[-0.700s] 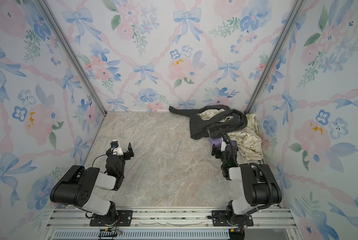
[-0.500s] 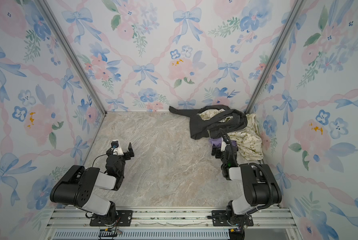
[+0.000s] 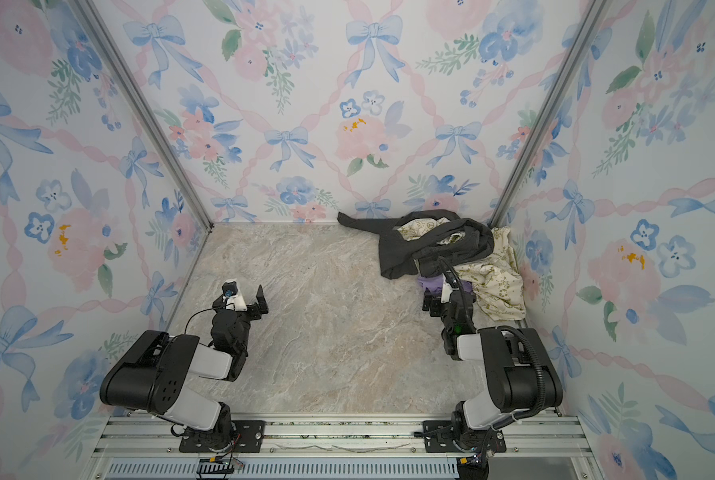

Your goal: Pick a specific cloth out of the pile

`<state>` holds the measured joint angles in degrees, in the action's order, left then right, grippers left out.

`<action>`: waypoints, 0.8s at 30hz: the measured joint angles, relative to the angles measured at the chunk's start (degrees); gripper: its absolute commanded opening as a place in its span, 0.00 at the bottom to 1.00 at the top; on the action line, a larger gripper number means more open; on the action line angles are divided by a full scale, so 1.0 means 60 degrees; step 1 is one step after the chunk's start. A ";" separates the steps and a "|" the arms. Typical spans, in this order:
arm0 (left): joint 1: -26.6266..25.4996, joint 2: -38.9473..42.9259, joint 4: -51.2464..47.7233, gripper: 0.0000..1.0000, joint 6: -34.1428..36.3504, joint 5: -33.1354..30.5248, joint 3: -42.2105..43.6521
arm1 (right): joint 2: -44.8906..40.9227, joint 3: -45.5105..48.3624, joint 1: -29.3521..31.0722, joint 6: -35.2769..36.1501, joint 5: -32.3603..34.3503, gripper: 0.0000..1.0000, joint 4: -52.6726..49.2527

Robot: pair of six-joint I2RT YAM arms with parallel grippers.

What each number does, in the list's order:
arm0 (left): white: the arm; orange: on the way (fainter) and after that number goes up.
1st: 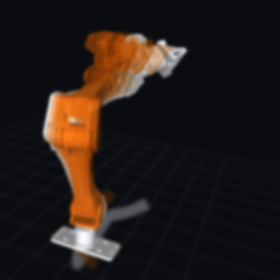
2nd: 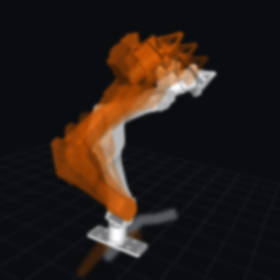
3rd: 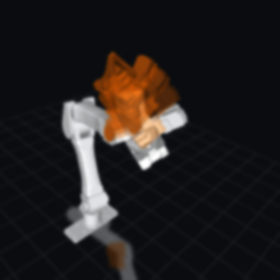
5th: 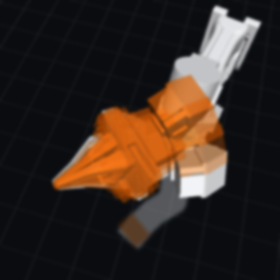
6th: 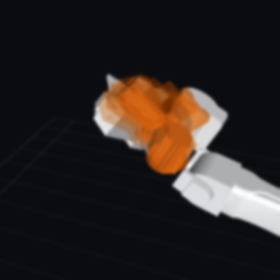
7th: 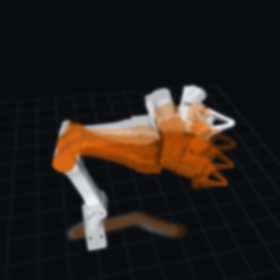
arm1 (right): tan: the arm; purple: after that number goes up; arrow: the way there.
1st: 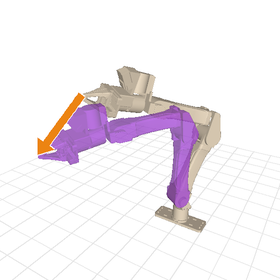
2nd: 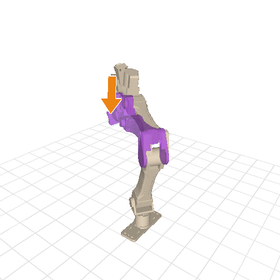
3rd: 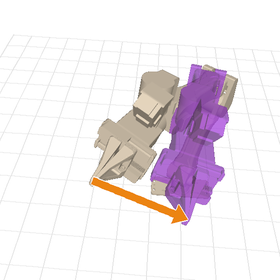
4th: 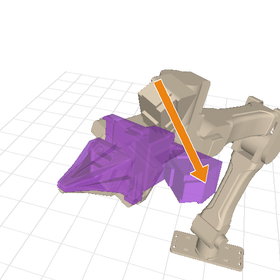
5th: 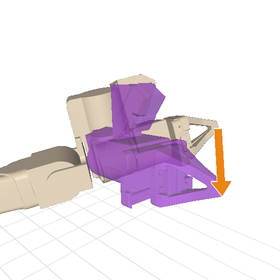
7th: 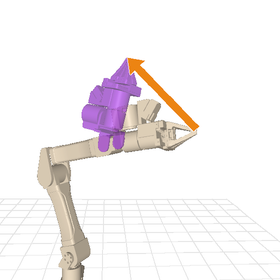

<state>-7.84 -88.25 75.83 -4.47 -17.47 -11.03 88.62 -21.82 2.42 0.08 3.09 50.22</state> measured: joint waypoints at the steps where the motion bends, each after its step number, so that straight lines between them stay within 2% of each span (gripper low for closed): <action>1: 0.0000 0.0000 -0.0004 0.98 0.0000 0.0000 0.0000 | 0.0000 0.0000 -0.0004 0.0000 0.0000 0.97 0.0000; 11: 0.0135 0.0011 -0.0015 0.98 -0.0004 0.0124 0.0000 | 0.0000 0.0000 0.0004 0.0073 -0.0106 0.97 0.0015; 16: 0.0102 0.0809 -0.0627 0.98 -0.0040 -0.0463 -0.0004 | -0.0492 -0.0004 0.0146 0.0288 -0.0189 0.97 -0.0328; 19: -0.0051 0.1650 -0.1191 0.98 -0.0029 -0.0889 -0.0044 | -0.1286 -0.0153 0.0291 0.0459 -0.0175 0.97 -0.1173; 24: -0.0495 0.3005 -0.2681 0.98 0.0076 -0.1424 -0.0521 | -0.2750 -0.1341 0.0754 0.1013 -0.0051 0.97 -0.3617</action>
<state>-10.81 -70.22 59.75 -4.01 -26.02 -14.15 72.12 -29.87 6.94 6.15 2.79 28.51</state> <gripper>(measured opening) 0.979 0.970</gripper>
